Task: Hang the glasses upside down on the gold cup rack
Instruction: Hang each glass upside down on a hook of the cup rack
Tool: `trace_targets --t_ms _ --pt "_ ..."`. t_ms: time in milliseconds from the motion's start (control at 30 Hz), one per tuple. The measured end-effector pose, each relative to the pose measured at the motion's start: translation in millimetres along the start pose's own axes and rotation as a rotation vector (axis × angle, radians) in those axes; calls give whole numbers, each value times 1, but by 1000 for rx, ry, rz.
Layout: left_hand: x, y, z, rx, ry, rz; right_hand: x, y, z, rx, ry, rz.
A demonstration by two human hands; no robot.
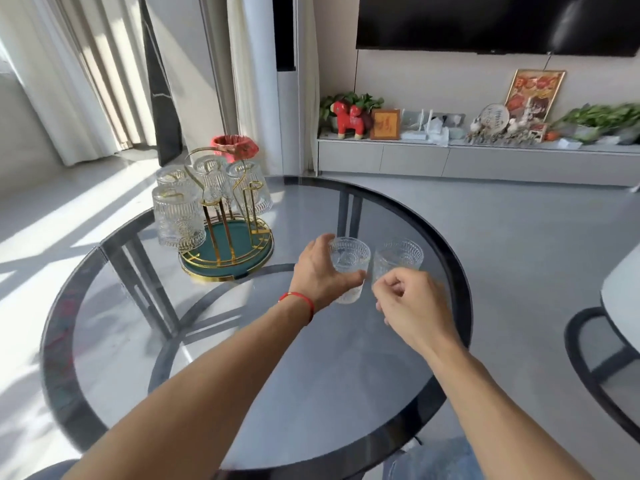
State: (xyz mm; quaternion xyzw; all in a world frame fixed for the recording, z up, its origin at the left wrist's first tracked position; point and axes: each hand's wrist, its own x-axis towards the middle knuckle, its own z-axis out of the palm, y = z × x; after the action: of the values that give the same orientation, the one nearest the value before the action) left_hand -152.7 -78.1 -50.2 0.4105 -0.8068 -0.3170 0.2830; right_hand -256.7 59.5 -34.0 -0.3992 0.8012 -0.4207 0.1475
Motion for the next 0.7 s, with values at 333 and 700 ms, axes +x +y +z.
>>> trace_targets --t_ms 333,700 --pt "-44 -27 -94 -324 48 -32 -10 -28 28 206 -240 -31" --pt "-55 -80 -104 -476 -110 -71 -4 -55 80 785 -256 223"
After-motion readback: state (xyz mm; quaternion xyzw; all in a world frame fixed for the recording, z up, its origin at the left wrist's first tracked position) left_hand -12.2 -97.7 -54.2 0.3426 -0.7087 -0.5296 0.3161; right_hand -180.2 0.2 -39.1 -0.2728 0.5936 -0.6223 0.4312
